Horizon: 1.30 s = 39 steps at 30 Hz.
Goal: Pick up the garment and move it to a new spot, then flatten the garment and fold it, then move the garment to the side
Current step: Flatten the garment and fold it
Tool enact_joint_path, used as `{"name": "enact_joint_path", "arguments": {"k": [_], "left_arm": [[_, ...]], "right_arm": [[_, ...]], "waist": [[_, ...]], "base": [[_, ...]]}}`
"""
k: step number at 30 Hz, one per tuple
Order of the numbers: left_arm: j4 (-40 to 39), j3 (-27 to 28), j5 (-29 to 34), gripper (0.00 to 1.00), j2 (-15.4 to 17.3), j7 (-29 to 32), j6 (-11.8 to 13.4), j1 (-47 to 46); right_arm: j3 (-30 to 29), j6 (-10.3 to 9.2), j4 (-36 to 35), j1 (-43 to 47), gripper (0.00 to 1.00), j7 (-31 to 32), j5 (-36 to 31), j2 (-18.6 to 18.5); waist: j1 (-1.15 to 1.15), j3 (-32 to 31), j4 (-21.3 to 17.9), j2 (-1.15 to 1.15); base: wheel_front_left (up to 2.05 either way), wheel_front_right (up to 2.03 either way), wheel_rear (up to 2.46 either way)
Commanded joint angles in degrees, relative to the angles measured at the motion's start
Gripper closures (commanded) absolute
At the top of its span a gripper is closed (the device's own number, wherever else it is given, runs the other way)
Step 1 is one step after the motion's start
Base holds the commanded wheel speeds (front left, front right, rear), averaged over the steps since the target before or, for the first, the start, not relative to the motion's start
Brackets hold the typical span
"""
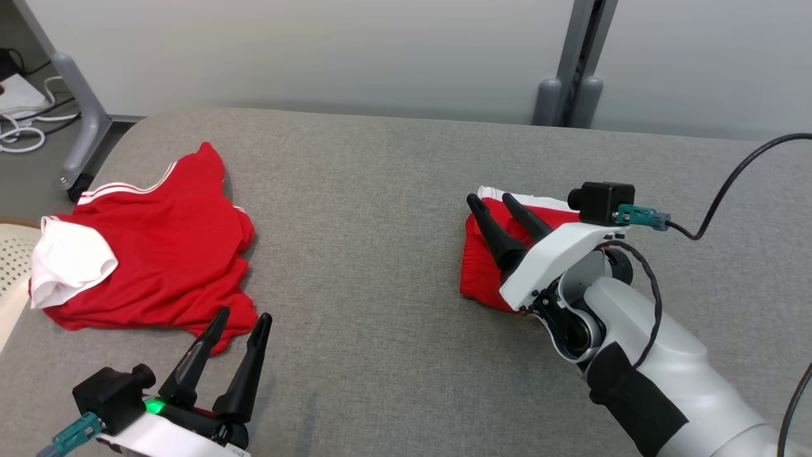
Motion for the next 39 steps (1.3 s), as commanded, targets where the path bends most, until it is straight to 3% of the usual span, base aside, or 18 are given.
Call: {"name": "enact_joint_path", "arguments": {"k": [1,6,16,25,26,27,28,39], "left_arm": [[0.0,0.46,0.42,0.0,-0.16,-0.19,-0.24,0.27],[-0.76,1.35,1.1,0.0,-0.42,-0.13,0.1,1.62],[-1.14,1.11,1.75,0.0,-1.33,-0.13,0.67,3.43],[-1.33,0.58,1.81,0.0,-0.99,0.0,0.5,2.67],[-1.28,0.54,1.79,0.0,-0.8,0.09,0.45,2.46],[-1.23,0.53,1.7,0.0,-0.66,0.06,0.41,2.27],[-1.19,0.54,1.57,0.0,-0.56,0.09,0.37,2.15],[-0.59,0.5,0.55,0.0,-0.08,0.03,0.08,1.11]], "right_arm": [[0.44,0.01,-0.65,-1.01,0.0,-1.67,0.6,-0.47],[-2.08,0.01,-0.37,-3.32,0.0,-5.65,-2.12,-0.57],[-16.77,0.01,2.65,2.26,0.0,-6.81,-11.61,-8.12],[-23.71,0.01,4.32,5.29,0.0,-6.53,-20.93,-5.39],[-24.36,0.01,4.88,5.07,0.47,-6.41,-22.24,-5.05],[-25.03,0.01,5.7,4.78,0.81,-6.19,-23.45,-4.71],[-25.62,0.01,6.39,4.51,1.0,-5.69,-24.91,-4.3],[-28.25,0.01,15.35,0.46,1.0,2.87,-35.28,-1.25]], "waist": [[0.0,-0.59,-1.25,0.0],[0.0,-1.35,-4.63,0.0],[0.0,-2.2,-6.68,0.0],[0.0,-1.78,-6.56,0.0],[0.0,-1.64,-6.3,0.0],[0.0,-1.51,-5.99,0.0],[0.0,-1.37,-5.63,0.0],[0.0,-0.26,-2.48,0.0]], "base": [[0.0,0.0,0.0],[0.0,0.0,0.0],[0.0,0.0,0.0],[0.0,0.0,0.0],[0.0,0.0,0.0],[0.0,0.0,0.0],[0.0,0.0,0.0],[0.0,0.0,0.0]]}}
